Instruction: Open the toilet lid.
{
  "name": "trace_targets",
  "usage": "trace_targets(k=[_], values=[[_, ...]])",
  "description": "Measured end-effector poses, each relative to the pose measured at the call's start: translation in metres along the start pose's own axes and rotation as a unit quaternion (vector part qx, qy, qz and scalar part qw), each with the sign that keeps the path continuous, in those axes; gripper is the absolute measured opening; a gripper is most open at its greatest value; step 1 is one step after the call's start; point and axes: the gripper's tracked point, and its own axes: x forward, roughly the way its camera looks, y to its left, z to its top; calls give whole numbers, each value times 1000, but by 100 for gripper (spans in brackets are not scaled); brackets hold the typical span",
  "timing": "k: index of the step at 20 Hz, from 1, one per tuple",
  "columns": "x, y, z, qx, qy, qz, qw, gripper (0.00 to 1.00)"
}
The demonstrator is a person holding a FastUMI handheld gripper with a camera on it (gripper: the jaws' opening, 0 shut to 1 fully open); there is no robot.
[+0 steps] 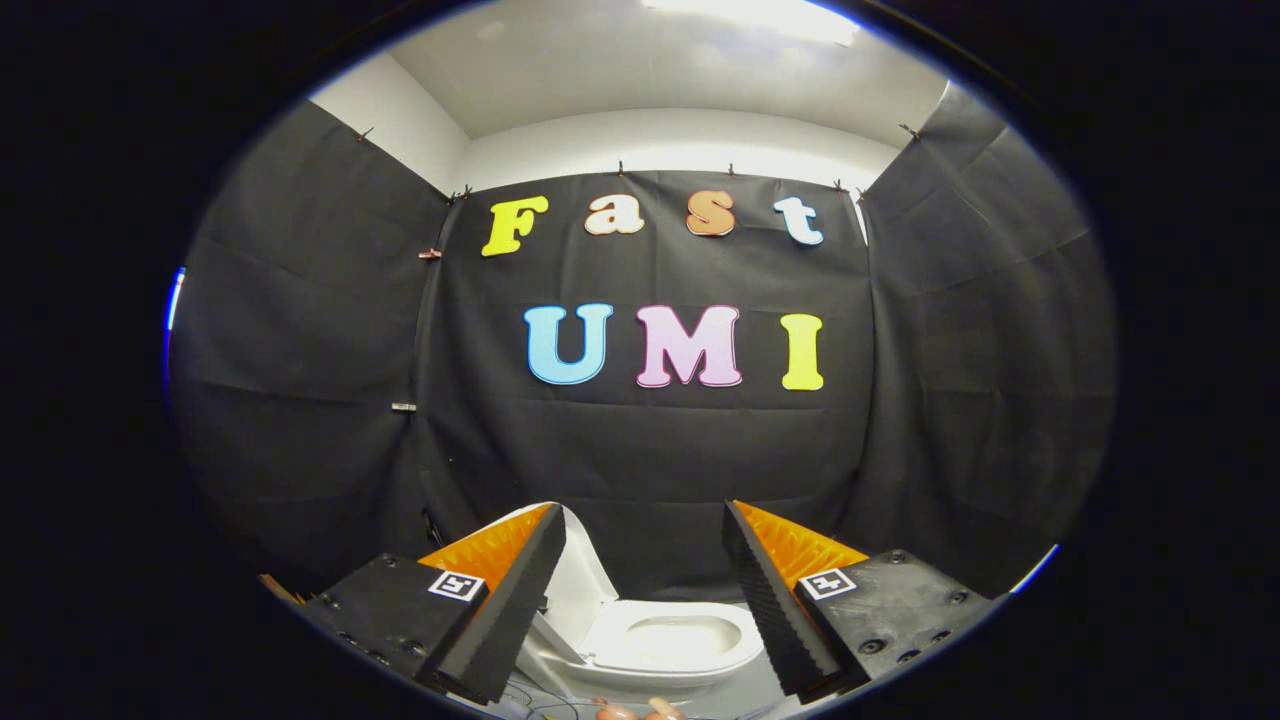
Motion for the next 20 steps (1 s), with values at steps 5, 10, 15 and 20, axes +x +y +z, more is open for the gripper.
trace_targets(k=[5, 10, 15, 20], values=[[4, 0, -6, 2, 8, -3, 1000, 98], [6, -2, -8, 13, 10, -6, 1000, 99], [6, -4, -9, 1, 11, -12, 1000, 99], [8, 0, -10, -11, 10, -8, 1000, 98]])
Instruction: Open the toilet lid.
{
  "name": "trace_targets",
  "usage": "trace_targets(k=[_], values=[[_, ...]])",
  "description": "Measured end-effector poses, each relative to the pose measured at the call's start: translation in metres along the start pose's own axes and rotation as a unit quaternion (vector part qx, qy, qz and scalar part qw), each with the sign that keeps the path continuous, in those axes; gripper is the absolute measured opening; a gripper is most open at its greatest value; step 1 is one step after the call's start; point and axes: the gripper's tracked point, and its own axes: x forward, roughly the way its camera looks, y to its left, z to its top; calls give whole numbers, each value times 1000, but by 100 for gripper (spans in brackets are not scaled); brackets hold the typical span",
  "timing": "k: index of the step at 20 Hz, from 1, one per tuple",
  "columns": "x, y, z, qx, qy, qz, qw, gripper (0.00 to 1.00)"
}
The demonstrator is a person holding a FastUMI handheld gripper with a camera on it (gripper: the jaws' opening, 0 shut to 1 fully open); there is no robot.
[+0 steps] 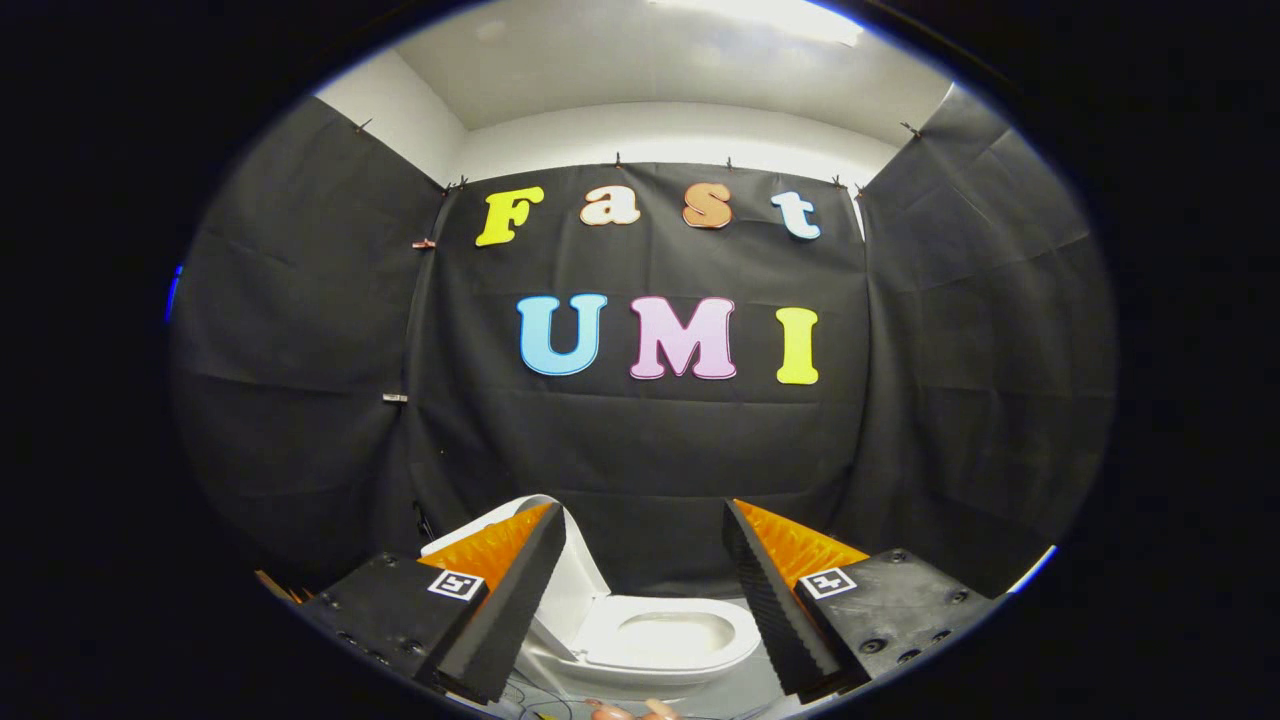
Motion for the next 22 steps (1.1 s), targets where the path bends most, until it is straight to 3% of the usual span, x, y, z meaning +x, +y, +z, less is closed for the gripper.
trace_targets(k=[22], values=[[1, 1, -2, -16, 6, -12, 1000, 98]])
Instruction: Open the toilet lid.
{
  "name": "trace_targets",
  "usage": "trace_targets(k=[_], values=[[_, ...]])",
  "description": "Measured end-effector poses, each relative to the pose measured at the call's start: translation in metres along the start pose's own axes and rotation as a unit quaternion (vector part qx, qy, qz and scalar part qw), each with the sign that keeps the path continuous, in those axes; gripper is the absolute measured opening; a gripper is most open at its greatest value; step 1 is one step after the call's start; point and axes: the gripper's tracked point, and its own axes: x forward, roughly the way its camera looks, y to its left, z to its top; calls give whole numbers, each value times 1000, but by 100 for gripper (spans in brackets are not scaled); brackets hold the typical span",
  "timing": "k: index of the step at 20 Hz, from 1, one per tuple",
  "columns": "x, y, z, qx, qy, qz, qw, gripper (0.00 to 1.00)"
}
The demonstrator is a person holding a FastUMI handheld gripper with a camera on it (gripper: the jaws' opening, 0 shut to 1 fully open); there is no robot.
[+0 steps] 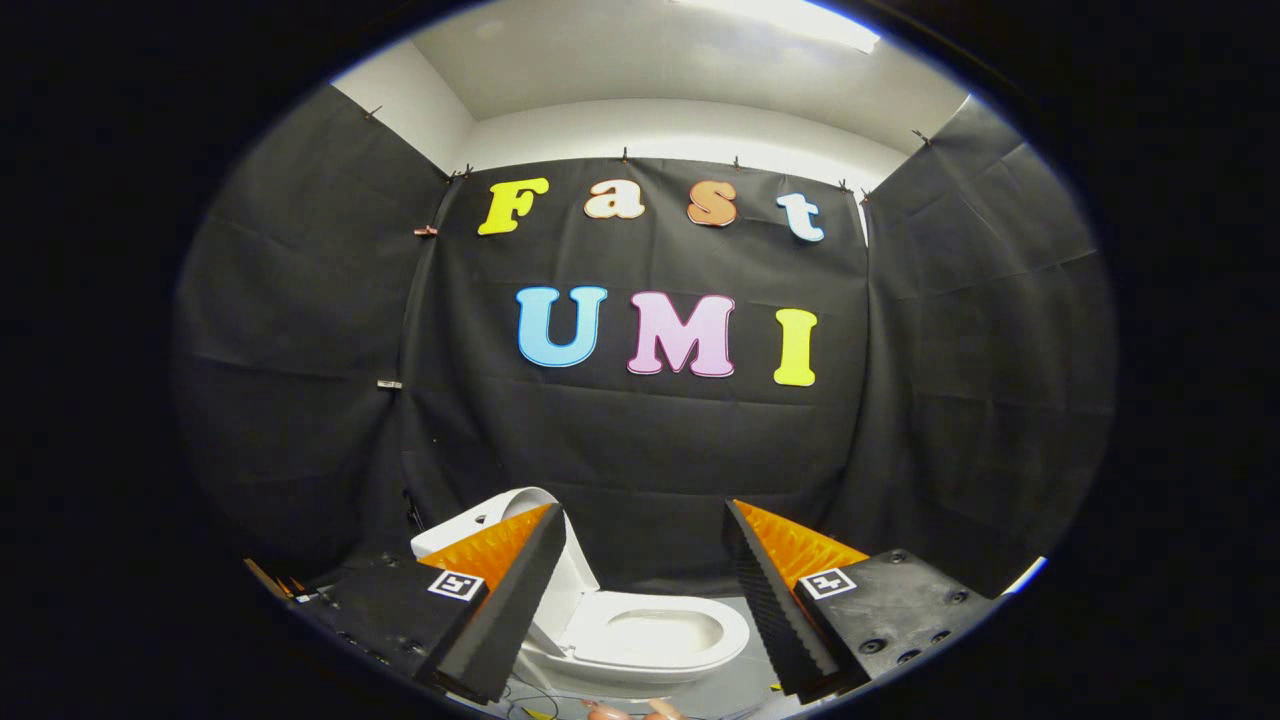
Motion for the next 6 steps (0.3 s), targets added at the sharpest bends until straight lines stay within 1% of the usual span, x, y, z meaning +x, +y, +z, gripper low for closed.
trace_targets(k=[6], values=[[0, 0, -1, -1, 1, -1, 1000, 98]])
